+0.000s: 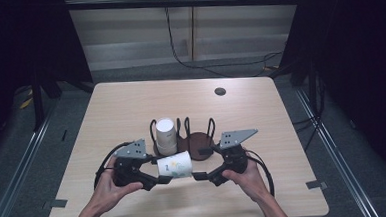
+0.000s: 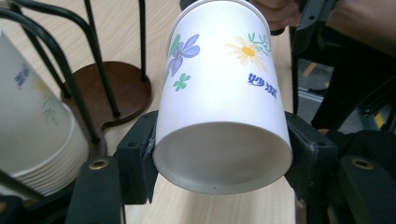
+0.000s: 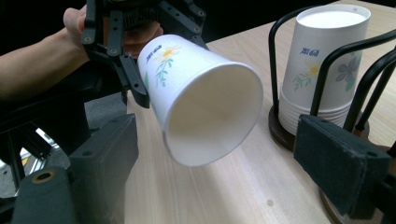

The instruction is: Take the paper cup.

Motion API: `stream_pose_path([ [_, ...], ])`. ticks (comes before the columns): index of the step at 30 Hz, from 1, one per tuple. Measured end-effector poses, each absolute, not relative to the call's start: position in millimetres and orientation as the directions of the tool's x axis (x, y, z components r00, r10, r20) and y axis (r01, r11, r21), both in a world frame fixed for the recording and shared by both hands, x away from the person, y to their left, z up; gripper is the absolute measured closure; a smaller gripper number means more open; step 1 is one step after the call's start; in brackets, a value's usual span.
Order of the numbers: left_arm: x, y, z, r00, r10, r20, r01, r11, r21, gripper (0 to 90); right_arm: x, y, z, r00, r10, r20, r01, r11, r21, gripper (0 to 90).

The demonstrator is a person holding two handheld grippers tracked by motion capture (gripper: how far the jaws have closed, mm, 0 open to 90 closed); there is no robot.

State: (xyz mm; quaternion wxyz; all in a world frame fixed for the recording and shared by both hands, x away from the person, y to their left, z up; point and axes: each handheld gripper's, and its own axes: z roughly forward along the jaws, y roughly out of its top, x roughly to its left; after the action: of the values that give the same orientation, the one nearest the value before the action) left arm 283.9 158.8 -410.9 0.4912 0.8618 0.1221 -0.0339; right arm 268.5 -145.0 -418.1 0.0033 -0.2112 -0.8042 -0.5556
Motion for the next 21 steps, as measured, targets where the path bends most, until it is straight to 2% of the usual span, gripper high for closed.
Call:
stream_pose_path([
  [15,276.4,154.2,-410.3,0.979,0.156,-0.135,0.191,-0.442,0.876,36.7,266.6,-143.0,-415.6,-0.921,0.307,0.24,0.318,0.24,0.917,13.3],
  [21,276.2,154.1,-410.8,0.979,0.142,-0.145,0.192,-0.419,0.887,36.8,267.1,-141.1,-416.3,-0.928,0.286,0.238,0.309,0.236,0.921,13.2],
])
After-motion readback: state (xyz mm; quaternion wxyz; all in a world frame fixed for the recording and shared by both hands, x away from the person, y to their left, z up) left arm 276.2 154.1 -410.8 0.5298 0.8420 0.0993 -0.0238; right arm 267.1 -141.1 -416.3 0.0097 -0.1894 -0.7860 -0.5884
